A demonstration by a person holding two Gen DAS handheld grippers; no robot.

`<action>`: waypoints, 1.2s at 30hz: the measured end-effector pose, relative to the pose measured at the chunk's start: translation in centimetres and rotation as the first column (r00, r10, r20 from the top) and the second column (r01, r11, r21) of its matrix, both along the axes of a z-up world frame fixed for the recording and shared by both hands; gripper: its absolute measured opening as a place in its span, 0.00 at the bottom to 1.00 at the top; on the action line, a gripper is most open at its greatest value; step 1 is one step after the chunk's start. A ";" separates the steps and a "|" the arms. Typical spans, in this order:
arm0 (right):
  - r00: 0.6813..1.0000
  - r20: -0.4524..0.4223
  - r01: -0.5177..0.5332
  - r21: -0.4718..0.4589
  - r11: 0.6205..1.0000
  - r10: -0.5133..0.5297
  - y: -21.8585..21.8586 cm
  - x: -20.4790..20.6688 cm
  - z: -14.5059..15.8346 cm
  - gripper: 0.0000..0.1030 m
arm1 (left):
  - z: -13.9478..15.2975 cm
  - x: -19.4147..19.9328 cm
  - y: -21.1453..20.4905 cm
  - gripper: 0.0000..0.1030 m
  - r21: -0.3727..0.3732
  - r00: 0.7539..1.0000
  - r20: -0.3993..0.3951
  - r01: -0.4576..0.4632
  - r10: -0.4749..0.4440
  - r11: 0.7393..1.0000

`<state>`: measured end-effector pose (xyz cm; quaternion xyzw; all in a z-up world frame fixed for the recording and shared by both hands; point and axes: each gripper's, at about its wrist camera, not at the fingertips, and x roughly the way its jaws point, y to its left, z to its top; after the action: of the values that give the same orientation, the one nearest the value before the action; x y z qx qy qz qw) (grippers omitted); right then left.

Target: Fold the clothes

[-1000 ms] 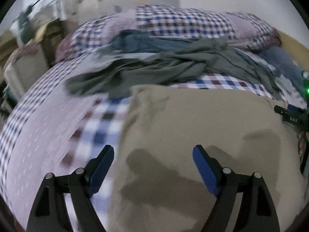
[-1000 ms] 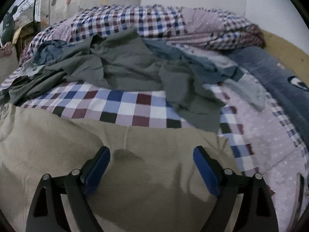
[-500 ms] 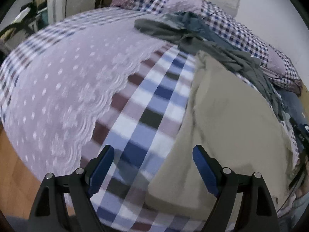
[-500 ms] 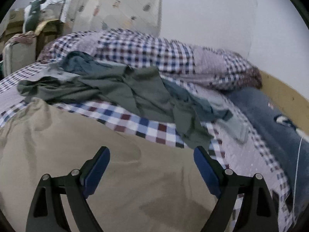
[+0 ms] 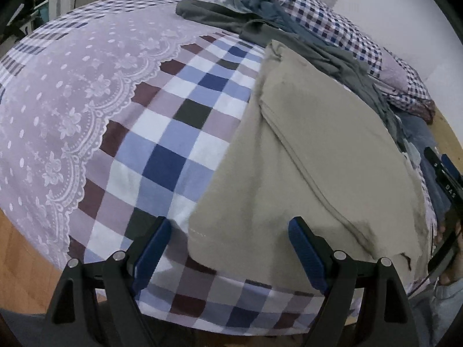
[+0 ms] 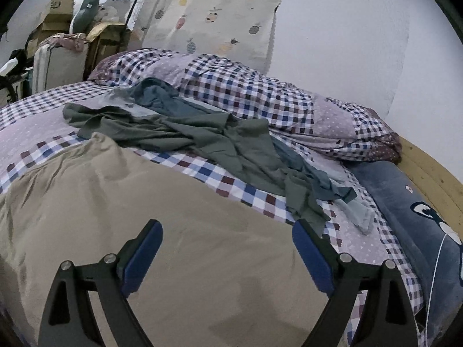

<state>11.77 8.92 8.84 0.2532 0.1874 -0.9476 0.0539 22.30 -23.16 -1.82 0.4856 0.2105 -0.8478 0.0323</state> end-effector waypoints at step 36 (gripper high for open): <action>0.772 0.087 -0.633 0.205 0.747 0.630 -24.0 17.1 -10.8 0.43 | -1.3 -1.0 -6.2 0.84 0.805 0.974 -0.188 0.080 0.125 0.588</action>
<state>28.88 -15.04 -1.92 0.1849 0.3664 -0.8448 0.3433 21.32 -29.33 -3.12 0.3454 0.5806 -0.7083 -0.2047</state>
